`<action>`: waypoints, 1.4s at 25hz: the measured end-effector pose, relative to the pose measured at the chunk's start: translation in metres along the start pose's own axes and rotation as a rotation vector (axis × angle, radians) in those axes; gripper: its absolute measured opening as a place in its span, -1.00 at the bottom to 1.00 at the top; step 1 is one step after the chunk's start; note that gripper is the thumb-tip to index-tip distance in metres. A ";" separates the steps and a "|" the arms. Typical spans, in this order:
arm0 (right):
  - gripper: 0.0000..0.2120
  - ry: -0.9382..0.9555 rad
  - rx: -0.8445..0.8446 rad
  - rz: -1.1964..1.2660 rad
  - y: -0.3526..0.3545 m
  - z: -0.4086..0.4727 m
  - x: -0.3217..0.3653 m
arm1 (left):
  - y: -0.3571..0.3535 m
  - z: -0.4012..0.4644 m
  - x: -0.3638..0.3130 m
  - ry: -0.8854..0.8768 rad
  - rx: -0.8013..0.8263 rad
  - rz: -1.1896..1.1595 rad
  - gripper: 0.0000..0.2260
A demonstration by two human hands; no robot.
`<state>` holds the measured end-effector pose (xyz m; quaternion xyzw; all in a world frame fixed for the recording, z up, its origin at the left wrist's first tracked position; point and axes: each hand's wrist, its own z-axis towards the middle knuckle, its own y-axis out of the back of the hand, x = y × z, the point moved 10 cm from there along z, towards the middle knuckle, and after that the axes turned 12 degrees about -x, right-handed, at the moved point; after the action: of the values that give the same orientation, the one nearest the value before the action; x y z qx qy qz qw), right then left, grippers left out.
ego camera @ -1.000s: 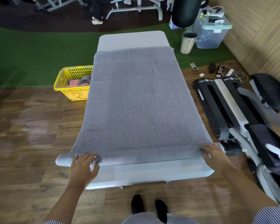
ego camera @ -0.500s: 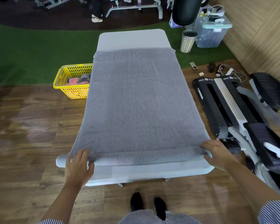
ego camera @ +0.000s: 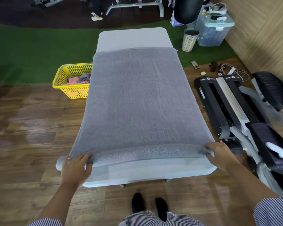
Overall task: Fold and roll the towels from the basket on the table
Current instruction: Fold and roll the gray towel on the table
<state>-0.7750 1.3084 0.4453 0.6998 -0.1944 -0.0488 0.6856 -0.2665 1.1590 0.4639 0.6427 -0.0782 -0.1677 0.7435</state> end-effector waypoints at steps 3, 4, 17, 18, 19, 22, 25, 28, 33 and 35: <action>-0.70 -0.014 0.062 -0.044 -0.002 -0.001 -0.004 | -0.002 0.000 0.004 -0.010 -0.011 0.009 -0.59; -0.69 -0.005 0.040 -0.047 -0.001 0.000 -0.001 | -0.001 0.002 0.005 0.009 -0.027 0.000 -0.59; -0.59 -0.040 0.050 0.019 -0.013 -0.003 0.001 | 0.001 -0.008 -0.006 -0.092 -0.108 -0.033 -0.70; -0.63 -0.048 0.072 0.003 -0.013 -0.005 0.001 | 0.005 -0.013 -0.006 -0.107 -0.117 -0.037 -0.69; -0.68 -0.057 0.090 -0.008 -0.012 -0.006 0.001 | 0.009 -0.018 -0.006 -0.118 -0.143 -0.036 -0.69; -0.76 -0.056 0.098 -0.046 -0.002 -0.004 0.003 | 0.022 -0.008 0.000 -0.099 -0.198 -0.025 -0.68; -0.62 0.016 -0.018 0.060 0.006 0.002 0.014 | 0.015 0.010 0.004 -0.054 -0.175 -0.038 -0.70; -0.59 0.017 -0.085 0.078 0.004 -0.003 0.018 | -0.006 0.014 0.004 0.023 -0.041 -0.047 -0.59; -0.69 -0.014 0.012 0.077 -0.011 -0.011 0.012 | -0.005 0.010 -0.007 0.003 -0.038 0.050 -0.75; -0.78 -0.010 0.064 0.009 -0.003 -0.010 0.015 | 0.005 0.005 -0.014 -0.082 -0.061 0.053 -0.69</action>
<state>-0.7570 1.3121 0.4457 0.7204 -0.2026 -0.0429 0.6620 -0.2808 1.1597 0.4716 0.6102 -0.1203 -0.1763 0.7629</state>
